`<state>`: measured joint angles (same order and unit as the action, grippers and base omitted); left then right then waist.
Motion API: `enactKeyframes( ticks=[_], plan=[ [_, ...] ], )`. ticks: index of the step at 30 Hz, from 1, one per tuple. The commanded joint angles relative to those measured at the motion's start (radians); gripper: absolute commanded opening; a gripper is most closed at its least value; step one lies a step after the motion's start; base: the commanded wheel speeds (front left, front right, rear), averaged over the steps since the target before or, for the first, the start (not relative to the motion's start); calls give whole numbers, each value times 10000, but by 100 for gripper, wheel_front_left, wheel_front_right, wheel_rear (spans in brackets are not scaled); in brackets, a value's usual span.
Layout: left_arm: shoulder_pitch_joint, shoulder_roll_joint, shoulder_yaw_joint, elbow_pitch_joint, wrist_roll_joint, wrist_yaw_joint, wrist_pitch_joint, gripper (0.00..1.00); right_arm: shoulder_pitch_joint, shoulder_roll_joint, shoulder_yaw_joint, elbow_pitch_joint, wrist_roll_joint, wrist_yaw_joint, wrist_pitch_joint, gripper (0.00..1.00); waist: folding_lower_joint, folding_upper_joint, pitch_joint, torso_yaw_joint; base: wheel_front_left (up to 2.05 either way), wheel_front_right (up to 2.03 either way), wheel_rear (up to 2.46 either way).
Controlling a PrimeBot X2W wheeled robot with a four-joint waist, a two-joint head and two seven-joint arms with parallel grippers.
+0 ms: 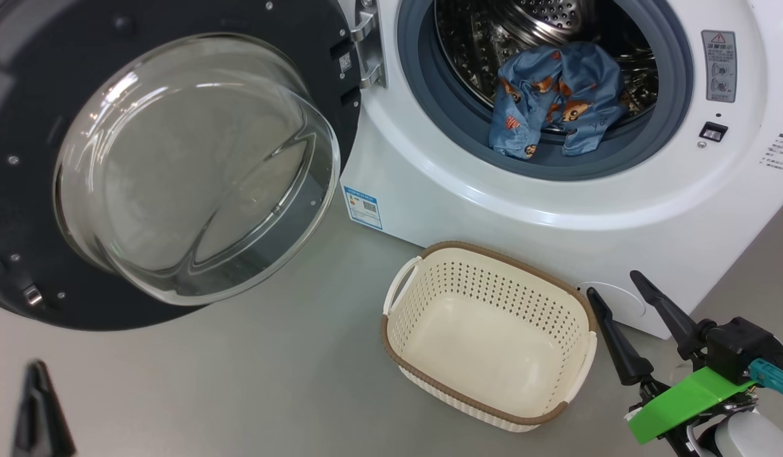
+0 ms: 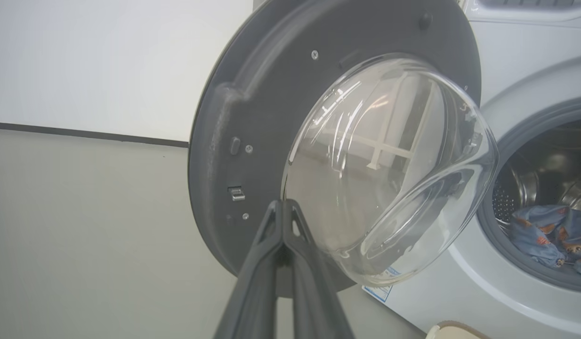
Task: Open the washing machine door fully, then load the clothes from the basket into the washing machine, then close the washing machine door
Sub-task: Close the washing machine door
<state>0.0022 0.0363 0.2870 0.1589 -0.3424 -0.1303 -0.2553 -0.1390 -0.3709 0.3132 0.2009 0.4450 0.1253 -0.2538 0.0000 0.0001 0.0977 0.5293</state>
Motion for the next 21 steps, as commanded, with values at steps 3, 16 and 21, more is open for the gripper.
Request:
enactKeyframes(
  ticks=[3, 16, 21],
  plan=[
    [-717, 483, 436, -589, -734, 2, -65, 0, -71, -124, 22, -277, 101, 54, -80, 100, 0, -1, 56, 11, 0, 0, 0],
    [-2652, 4355, 755, -87, -7238, -2, 1240, 0, -48, -105, 100, -329, 79, 54, -80, 100, 0, -1, 372, -6, 0, 0, 0],
    [-3597, 5414, 686, 989, -9070, -3, 2650, 0, -119, -198, 174, -324, 100, 54, -80, 100, 0, -1, 508, 6, 0, 0, 0]
  ],
)
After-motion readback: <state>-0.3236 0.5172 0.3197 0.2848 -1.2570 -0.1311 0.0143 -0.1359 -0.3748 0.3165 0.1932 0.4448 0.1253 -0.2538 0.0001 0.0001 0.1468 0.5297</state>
